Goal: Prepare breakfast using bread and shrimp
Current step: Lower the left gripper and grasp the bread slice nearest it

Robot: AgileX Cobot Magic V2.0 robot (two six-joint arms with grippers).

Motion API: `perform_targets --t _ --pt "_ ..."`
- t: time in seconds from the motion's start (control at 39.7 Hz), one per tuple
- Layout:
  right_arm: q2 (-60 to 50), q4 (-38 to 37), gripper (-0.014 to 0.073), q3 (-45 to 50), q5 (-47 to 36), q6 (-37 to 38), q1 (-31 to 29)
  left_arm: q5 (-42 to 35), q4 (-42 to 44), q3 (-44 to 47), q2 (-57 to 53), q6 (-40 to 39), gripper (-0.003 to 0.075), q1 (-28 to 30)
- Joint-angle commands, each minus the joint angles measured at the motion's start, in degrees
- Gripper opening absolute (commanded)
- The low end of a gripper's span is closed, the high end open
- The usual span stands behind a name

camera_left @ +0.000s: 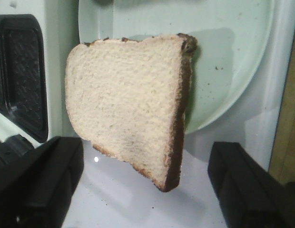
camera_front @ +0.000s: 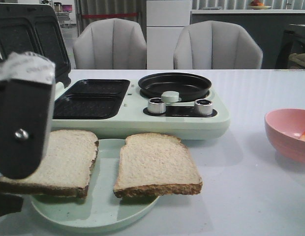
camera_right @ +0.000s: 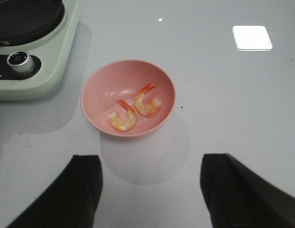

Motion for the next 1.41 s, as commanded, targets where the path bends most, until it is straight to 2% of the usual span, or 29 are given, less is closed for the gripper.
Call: perform_targets --t 0.0,0.38,0.58,0.78,0.88,1.13,1.23,1.39 --pt "0.6 -0.1 0.0549 -1.5 -4.4 -0.2 -0.3 1.0 4.2 -1.3 2.3 -2.8 0.0583 0.8" --pt "0.6 -0.1 0.0549 -1.5 -4.4 -0.2 -0.3 1.0 7.9 -1.3 9.5 -6.1 0.0583 5.6" --pt "0.6 -0.1 0.0549 -1.5 -4.4 -0.2 -0.3 1.0 13.3 -1.4 12.2 -13.1 0.0582 7.9" --pt "0.6 -0.1 0.0549 -1.5 -4.4 -0.2 -0.3 0.9 14.9 -1.4 13.5 -13.2 0.0573 8.7" --pt "0.6 -0.1 0.0549 -1.5 -4.4 -0.2 -0.3 0.3 14.9 -1.4 13.5 -13.2 0.0497 8.7" --pt "0.6 -0.1 0.0549 -1.5 -4.4 -0.2 -0.3 0.2 14.8 -1.4 13.5 -13.2 0.02 8.7" --pt "0.6 -0.1 0.0549 -1.5 -4.4 -0.2 -0.3 0.6 13.6 -1.4 13.5 -13.2 0.0105 8.6" --pt "0.6 -0.1 0.0549 -1.5 -4.4 -0.2 -0.3 2.8 11.2 -1.4 12.3 -13.2 0.0099 6.6"
